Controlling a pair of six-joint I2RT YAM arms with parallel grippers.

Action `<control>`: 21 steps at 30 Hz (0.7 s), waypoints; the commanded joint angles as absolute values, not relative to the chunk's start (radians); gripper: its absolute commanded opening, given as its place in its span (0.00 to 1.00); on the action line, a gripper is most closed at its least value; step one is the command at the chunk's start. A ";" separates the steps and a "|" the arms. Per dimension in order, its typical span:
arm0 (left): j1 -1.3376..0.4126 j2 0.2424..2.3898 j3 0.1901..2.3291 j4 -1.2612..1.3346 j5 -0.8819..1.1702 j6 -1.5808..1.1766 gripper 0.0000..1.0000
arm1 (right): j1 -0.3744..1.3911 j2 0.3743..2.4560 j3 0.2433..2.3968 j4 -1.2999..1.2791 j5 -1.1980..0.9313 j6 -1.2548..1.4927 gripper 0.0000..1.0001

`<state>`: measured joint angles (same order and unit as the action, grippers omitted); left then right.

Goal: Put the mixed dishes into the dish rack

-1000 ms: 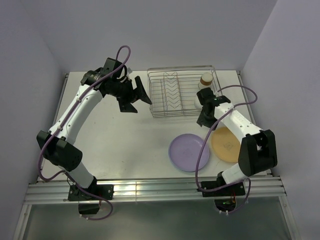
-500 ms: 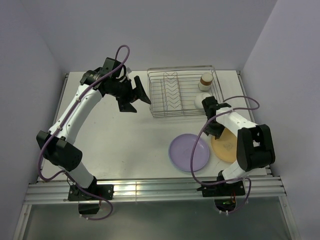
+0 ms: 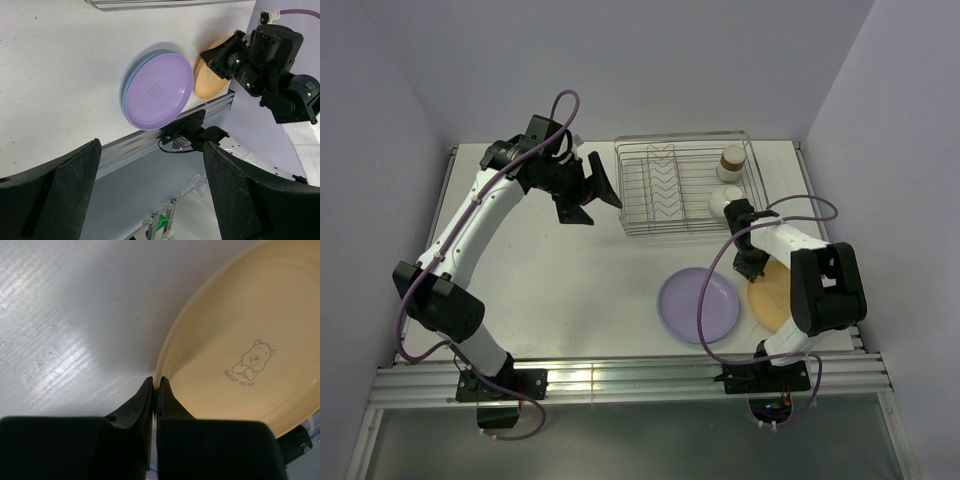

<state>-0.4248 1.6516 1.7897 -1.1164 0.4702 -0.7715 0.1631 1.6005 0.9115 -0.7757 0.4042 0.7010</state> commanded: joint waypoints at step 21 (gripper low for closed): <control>-0.741 1.710 2.075 -1.035 0.237 -0.571 0.86 | 0.195 1.223 1.575 -1.138 0.025 0.952 0.00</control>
